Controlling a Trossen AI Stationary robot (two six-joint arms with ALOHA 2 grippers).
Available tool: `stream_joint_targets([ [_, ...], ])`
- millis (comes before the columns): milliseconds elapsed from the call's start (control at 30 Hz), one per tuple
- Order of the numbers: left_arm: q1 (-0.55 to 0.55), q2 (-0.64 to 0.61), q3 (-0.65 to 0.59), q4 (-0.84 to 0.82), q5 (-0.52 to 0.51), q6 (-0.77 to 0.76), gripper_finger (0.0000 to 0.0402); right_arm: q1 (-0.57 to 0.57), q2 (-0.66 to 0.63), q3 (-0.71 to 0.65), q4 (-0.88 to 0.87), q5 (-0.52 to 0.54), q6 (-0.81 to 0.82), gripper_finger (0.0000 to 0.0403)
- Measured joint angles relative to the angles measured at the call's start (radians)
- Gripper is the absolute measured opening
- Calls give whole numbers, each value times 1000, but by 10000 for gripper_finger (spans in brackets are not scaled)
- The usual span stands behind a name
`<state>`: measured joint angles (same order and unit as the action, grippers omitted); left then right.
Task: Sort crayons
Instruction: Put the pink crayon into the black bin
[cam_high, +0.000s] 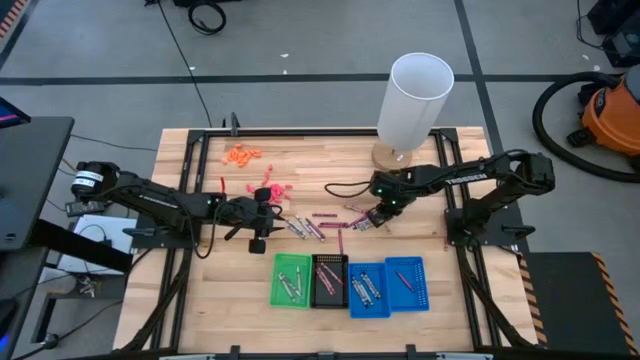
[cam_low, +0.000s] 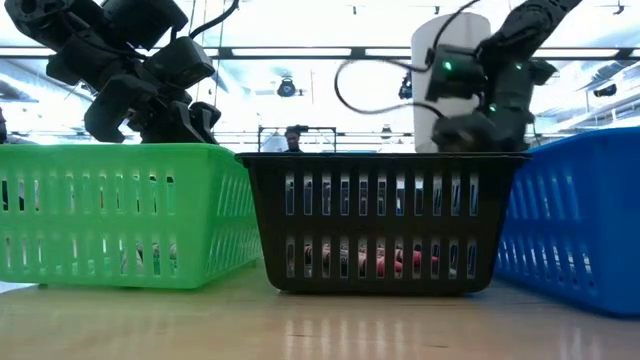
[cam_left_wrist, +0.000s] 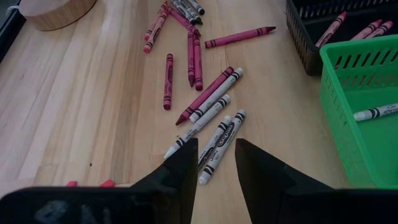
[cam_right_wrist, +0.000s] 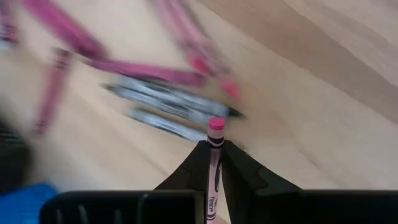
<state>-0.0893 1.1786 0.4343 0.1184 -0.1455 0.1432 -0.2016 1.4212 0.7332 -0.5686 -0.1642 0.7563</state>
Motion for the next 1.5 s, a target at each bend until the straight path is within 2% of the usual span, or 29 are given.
stream_joint_targets([
  [333,0,0,0,0,0,0,117,55,0,20,314,-70,35,36],
  [500,0,0,0,0,0,0,117,117,0,20,498,-69,37,36],
  [700,0,0,0,0,0,-1,117,216,0,20,600,14,-15,36],
  [1100,0,0,0,0,0,-1,117,435,1,20,730,269,-41,36],
  [1200,0,0,0,1,0,-1,117,483,43,20,778,328,-22,36],
  [1367,0,0,0,6,0,-2,117,525,177,21,979,324,-19,36],
  [1500,0,0,0,6,0,-11,117,560,272,88,959,332,-18,36],
])
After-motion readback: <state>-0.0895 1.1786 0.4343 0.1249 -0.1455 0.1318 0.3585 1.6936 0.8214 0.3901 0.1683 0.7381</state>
